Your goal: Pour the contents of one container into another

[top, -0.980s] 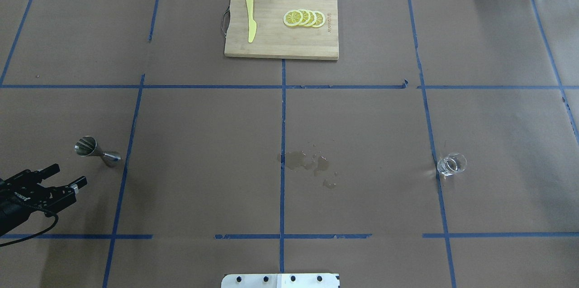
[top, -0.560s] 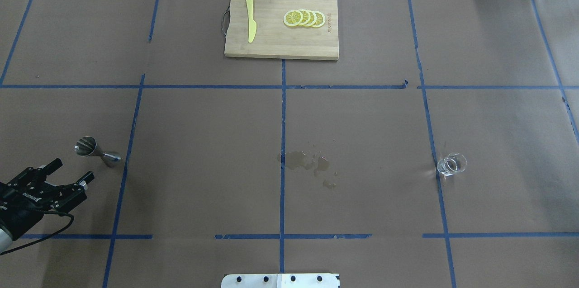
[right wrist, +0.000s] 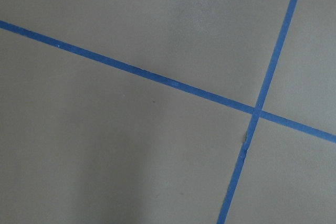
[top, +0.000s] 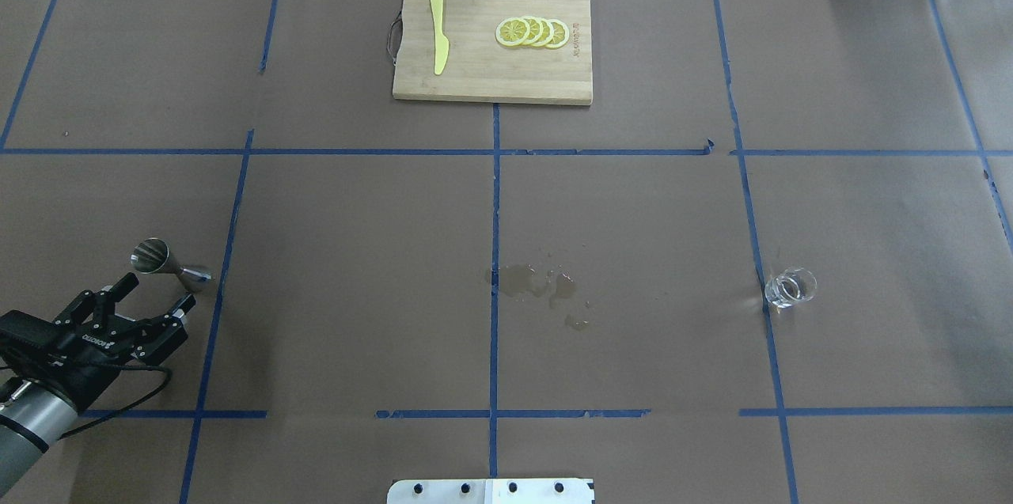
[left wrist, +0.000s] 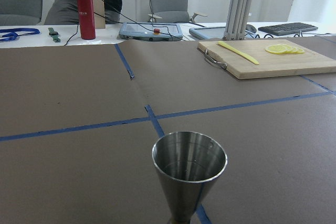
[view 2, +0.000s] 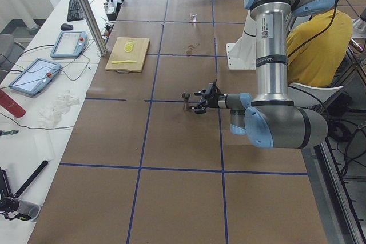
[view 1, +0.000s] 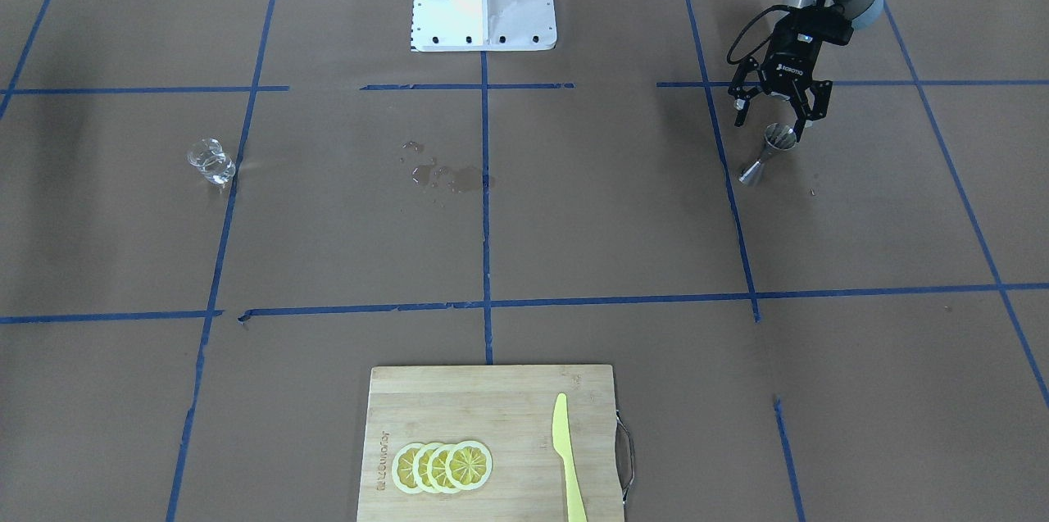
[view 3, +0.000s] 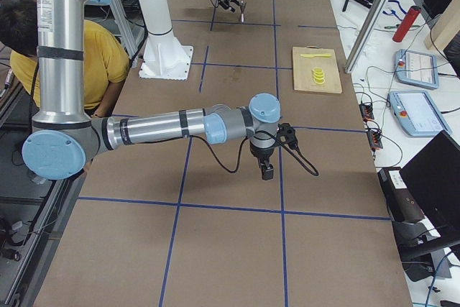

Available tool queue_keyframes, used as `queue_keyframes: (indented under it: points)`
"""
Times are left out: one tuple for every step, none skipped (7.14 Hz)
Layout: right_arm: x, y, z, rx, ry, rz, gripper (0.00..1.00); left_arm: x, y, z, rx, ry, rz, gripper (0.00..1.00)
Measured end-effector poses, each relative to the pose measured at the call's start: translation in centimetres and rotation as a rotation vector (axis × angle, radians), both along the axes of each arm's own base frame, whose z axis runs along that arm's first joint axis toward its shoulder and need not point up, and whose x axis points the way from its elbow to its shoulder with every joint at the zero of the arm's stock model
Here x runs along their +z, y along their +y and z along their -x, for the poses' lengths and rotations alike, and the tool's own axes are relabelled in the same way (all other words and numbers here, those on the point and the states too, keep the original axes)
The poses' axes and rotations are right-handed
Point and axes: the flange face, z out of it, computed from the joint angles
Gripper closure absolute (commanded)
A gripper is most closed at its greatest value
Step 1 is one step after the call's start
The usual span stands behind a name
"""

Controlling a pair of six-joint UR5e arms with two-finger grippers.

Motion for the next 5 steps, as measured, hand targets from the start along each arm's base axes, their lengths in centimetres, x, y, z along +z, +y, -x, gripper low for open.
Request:
queue_keyframes:
  points:
    - [-0.03, -0.03, 0.01, 0.000, 0.000, -0.001, 0.00, -0.16, -0.11, -0.88, -0.010, -0.002, -0.009, 0.01]
    - [-0.09, -0.08, 0.02, 0.000, -0.001, -0.002, 0.00, -0.27, -0.19, -1.17, -0.017, -0.014, -0.021, 0.01]
    - [-0.14, -0.11, 0.03, 0.000, -0.002, -0.002, 0.00, -0.23, -0.26, -1.26, -0.024, -0.023, -0.029, 0.01]
    - [-0.18, -0.12, 0.04, 0.000, -0.003, -0.002, 0.00, 0.03, -0.30, -1.27, -0.028, -0.033, -0.033, 0.01]
    - [-0.19, -0.13, 0.05, 0.000, -0.003, -0.003, 0.00, 0.28, -0.43, -1.21, -0.033, -0.040, -0.034, 0.01]
